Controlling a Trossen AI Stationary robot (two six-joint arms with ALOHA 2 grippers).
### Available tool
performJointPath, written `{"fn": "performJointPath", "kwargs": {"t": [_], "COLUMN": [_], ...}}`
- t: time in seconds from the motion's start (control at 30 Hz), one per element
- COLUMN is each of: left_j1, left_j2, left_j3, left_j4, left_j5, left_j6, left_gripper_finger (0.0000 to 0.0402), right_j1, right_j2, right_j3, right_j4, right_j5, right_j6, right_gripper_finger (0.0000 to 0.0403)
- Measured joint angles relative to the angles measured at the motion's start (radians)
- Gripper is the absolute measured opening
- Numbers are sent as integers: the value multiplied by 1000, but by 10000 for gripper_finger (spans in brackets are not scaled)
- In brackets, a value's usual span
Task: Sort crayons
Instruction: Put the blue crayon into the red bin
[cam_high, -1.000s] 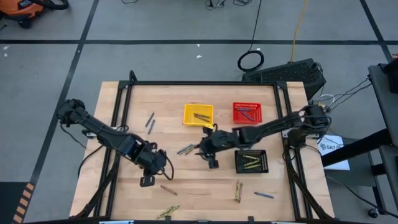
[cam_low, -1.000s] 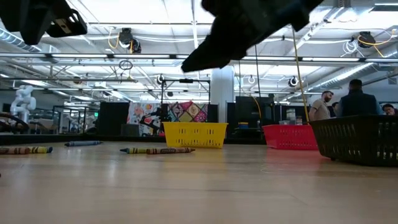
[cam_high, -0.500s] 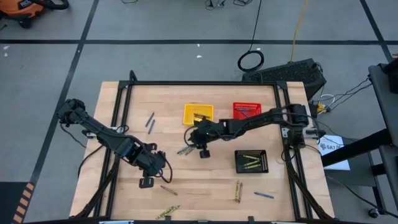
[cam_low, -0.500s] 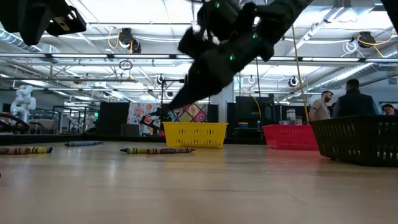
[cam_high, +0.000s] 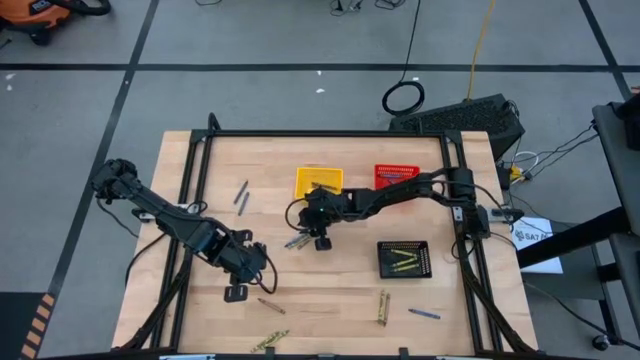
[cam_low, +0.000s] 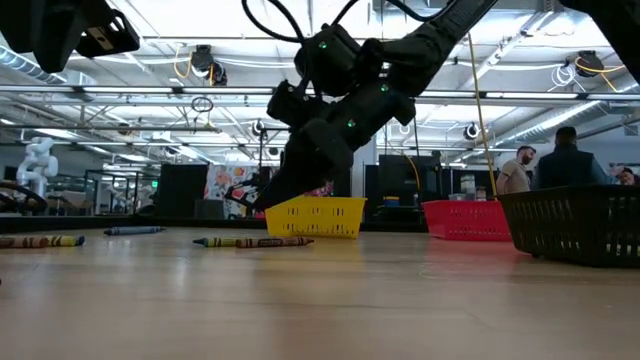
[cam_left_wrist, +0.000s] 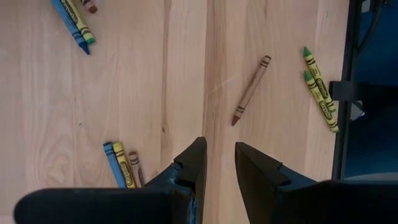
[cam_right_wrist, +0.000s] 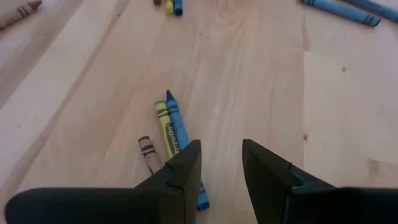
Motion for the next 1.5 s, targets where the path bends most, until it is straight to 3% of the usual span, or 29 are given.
{"fn": "performJointPath", "kwargs": {"t": [1.5], "left_j1": [0], "left_j2": [0], "left_j3": [-2], "left_j4": [2], "left_j5": [-29], "left_j6": [8], "left_gripper_finger": [87], "right_j1": [8], "right_j2": [64], "right_j3": [0], "right_j4": [21], "right_j5": [-22], "right_j6": [22], "right_gripper_finger": [105]}}
